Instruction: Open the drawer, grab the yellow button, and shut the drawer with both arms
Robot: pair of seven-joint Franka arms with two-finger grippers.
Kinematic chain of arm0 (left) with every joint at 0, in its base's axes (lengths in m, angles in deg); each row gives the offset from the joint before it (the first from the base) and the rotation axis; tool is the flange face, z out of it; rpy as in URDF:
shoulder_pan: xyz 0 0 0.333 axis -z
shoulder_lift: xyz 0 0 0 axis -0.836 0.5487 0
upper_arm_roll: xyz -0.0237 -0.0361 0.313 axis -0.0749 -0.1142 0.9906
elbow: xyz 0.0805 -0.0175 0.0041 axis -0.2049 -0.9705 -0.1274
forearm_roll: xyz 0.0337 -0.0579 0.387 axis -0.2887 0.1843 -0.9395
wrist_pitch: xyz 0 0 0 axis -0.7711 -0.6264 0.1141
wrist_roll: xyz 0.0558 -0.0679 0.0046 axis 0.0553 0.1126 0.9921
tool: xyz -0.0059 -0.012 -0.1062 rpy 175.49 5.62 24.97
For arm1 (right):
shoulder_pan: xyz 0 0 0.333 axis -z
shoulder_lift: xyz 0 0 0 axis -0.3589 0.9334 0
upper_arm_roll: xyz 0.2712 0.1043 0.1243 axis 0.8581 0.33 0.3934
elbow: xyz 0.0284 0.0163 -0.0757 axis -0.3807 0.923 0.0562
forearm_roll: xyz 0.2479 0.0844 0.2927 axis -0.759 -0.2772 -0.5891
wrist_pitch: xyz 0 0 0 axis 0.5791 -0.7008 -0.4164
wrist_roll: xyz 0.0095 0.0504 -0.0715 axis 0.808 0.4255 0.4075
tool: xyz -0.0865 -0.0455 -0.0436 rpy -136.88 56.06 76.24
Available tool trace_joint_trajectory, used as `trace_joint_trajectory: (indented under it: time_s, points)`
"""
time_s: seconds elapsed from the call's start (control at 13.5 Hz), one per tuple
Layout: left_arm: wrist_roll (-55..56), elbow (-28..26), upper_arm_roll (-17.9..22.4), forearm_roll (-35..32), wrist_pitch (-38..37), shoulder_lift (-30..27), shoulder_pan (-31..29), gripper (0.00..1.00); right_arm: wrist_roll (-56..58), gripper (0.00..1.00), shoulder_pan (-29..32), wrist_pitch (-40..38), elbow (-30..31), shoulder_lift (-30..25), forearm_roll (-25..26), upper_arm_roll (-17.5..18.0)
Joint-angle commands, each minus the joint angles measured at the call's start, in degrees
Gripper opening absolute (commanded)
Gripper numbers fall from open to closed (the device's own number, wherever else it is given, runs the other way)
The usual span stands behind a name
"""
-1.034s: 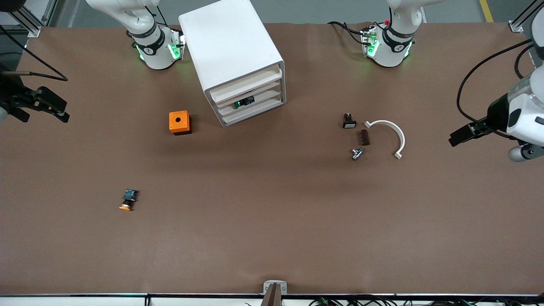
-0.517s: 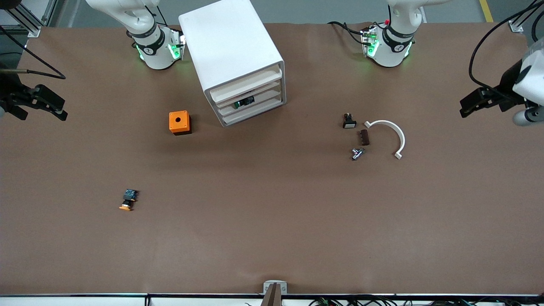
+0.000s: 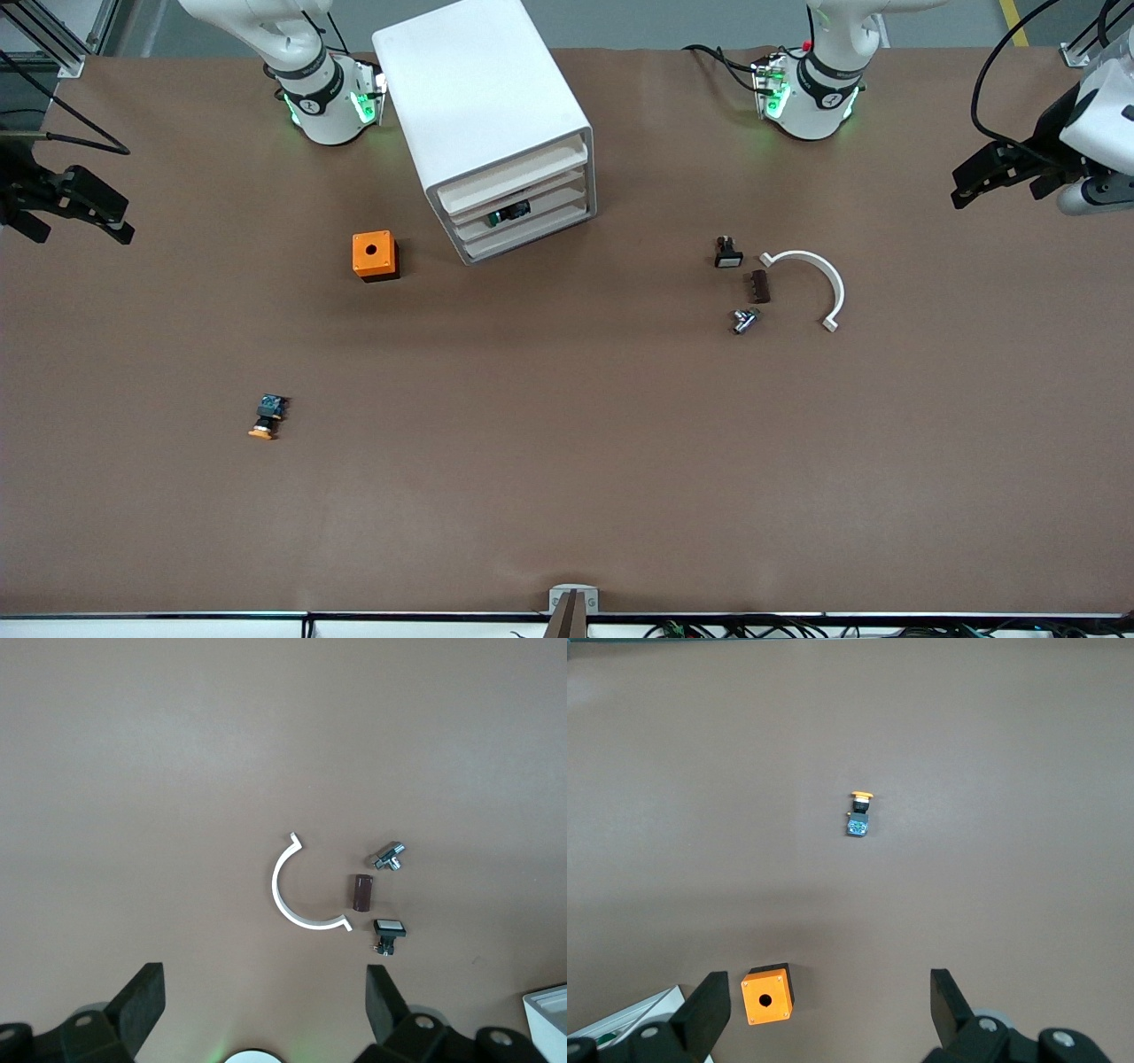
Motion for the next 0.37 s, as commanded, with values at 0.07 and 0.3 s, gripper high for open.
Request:
trace_joint_trajectory:
  time_s: [0.07, 0.3]
  points:
    - [-0.62, 1.95, -0.26, 0.46, 0.18, 0.73, 0.71, 1.00, -0.92, 1.00, -0.44, 0.31, 1.57, -1.97, -0.62, -0.60]
    - [-0.18, 3.71, -0.26, 0.46, -2.54, 1.88, 0.71, 1.00, -0.92, 1.00, -0.44, 0.05, 1.57, -2.14, -0.53, -0.51]
